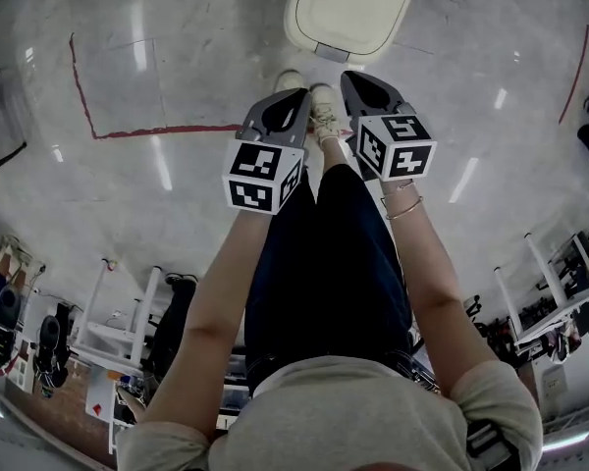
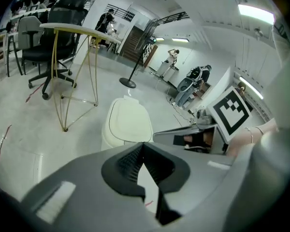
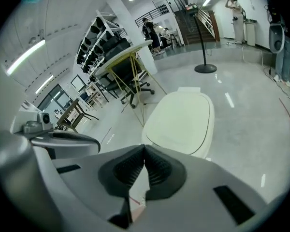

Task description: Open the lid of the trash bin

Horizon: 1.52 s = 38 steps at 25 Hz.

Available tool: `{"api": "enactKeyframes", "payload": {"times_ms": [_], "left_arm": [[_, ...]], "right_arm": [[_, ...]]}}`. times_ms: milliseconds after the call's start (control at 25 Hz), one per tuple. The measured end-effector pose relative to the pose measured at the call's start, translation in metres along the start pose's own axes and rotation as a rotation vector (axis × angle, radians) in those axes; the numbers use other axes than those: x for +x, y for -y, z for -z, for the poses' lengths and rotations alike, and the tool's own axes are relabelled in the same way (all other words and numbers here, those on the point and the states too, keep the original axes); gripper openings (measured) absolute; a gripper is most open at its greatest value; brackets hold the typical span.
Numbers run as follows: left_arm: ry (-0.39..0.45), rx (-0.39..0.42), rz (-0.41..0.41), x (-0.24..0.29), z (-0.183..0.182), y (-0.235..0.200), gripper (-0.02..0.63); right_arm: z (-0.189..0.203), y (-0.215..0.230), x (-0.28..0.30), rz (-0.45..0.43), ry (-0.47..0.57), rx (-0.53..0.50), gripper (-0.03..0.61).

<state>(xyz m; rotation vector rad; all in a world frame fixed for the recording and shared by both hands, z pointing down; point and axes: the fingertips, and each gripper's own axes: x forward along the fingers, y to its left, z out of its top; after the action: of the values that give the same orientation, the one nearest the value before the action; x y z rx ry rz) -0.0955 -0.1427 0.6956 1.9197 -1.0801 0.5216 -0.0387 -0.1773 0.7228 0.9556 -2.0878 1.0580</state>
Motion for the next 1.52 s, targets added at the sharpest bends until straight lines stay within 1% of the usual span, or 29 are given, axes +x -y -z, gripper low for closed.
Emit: {"api": "enactKeyframes", "payload": {"times_ms": [120,240,360,480,640,840,960,1080,1160,1240,1320,1440,1520], "left_arm": [[-0.007,0.023,0.015,0.014,0.002,-0.002,0.009],[-0.003,0.024,0.021,0.023,0.002,-0.008,0.009],[-0.007,-0.01,0.0,0.031,0.008,-0.02,0.009],[-0.014,-0.042,-0.027,0.035,0.014,-0.032,0.009],[-0.003,-0.083,-0.023,0.039,0.021,-0.037,0.009],[0.0,-0.138,-0.005,0.042,0.025,-0.036,0.009],[-0.01,-0.132,0.005,0.047,0.028,-0.033,0.009],[-0.021,-0.149,0.005,0.049,0.03,-0.034,0.009],[-0.026,-0.152,0.003,0.052,0.03,-0.036,0.009],[-0.025,-0.155,0.001,0.053,0.028,-0.037,0.009],[-0.021,-0.157,0.0,0.053,0.026,-0.039,0.009],[-0.023,-0.156,0.002,0.054,0.025,-0.042,0.009],[-0.023,-0.158,0.005,0.053,0.026,-0.042,0.009]], "right_arm": [[0.001,0.009,0.021,-0.009,-0.029,-0.009,0.008],[0.0,0.019,0.036,0.025,-0.038,-0.045,0.008],[0.005,0.029,0.047,0.053,-0.051,-0.053,0.008],[0.013,0.037,0.057,0.08,-0.084,-0.065,0.008],[0.023,0.043,0.067,0.105,-0.125,-0.055,0.008],[0.024,0.048,0.071,0.151,-0.105,-0.025,0.008],[0.024,0.049,0.072,0.17,-0.102,-0.044,0.008],[0.023,0.048,0.072,0.174,-0.092,-0.055,0.008],[0.024,0.048,0.072,0.183,-0.078,-0.076,0.008],[0.025,0.046,0.072,0.197,-0.067,-0.119,0.008],[0.026,0.044,0.072,0.206,-0.074,-0.152,0.008],[0.027,0.045,0.074,0.202,-0.086,-0.135,0.008],[0.026,0.046,0.075,0.192,-0.076,-0.116,0.008]]}}
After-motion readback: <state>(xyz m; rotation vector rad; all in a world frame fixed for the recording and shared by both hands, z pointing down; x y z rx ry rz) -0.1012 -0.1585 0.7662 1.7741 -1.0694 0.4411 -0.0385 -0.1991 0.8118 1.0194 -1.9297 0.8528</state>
